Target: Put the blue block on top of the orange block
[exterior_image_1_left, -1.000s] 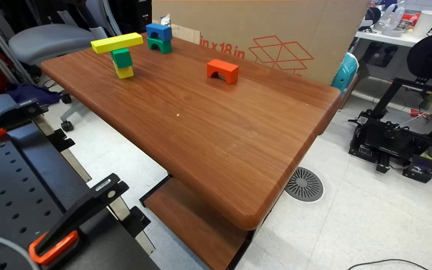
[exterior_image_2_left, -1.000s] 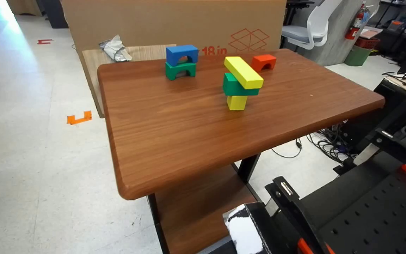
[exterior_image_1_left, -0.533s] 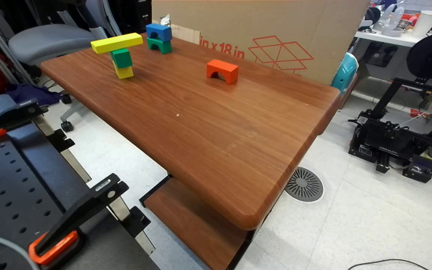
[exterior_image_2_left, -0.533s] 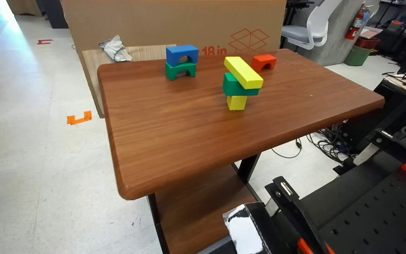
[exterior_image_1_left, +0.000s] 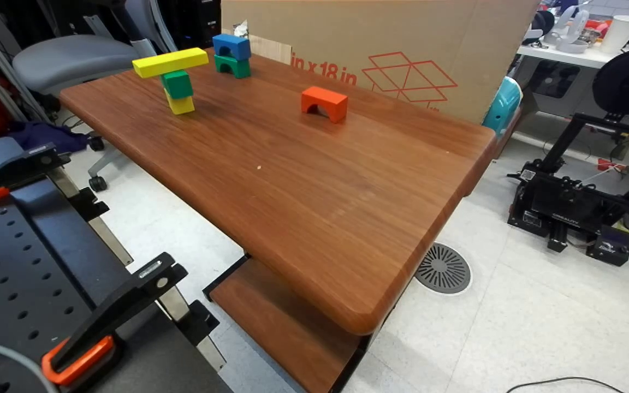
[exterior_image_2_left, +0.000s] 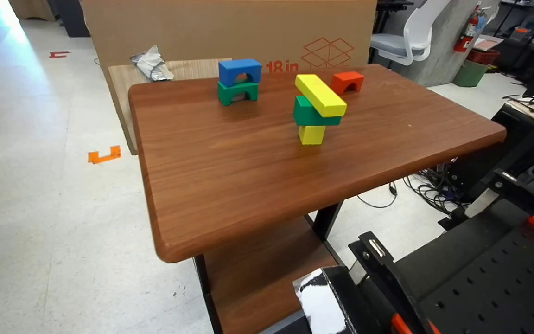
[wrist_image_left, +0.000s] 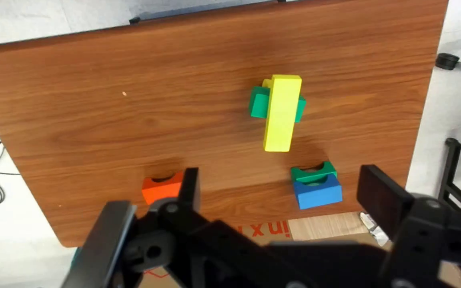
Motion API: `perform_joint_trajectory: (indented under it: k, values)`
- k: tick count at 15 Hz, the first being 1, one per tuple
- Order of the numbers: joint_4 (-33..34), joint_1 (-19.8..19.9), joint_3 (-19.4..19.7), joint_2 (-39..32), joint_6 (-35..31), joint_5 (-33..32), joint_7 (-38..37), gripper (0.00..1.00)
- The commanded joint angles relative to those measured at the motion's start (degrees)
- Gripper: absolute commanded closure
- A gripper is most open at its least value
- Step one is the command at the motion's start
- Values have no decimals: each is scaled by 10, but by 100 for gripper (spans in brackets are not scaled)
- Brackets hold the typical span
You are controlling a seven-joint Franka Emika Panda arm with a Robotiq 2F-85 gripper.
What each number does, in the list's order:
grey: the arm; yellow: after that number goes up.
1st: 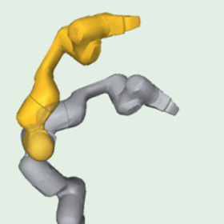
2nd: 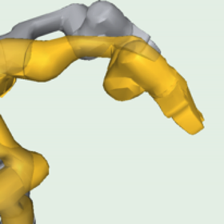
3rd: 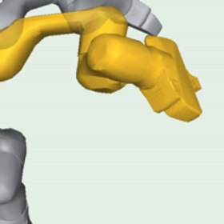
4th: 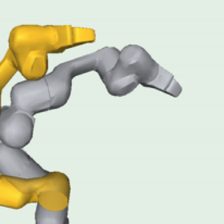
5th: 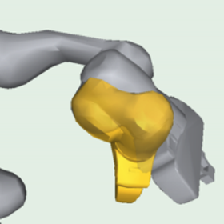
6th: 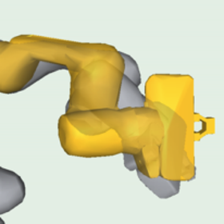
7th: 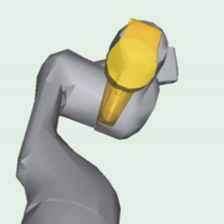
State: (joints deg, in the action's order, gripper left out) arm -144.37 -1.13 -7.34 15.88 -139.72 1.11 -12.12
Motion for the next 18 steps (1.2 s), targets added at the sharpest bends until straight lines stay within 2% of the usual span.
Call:
perform_joint_trajectory:
  k: [1, 7, 12, 18]
  values:
    - [98, -6, 3, -105, 1, -23, 19, 0]
    - [217, -21, 8, -227, 25, -70, 36, 0]
    - [301, -40, 8, -320, 36, -65, 54, 0]
    - [366, -61, 14, -396, 41, -69, 58, 0]
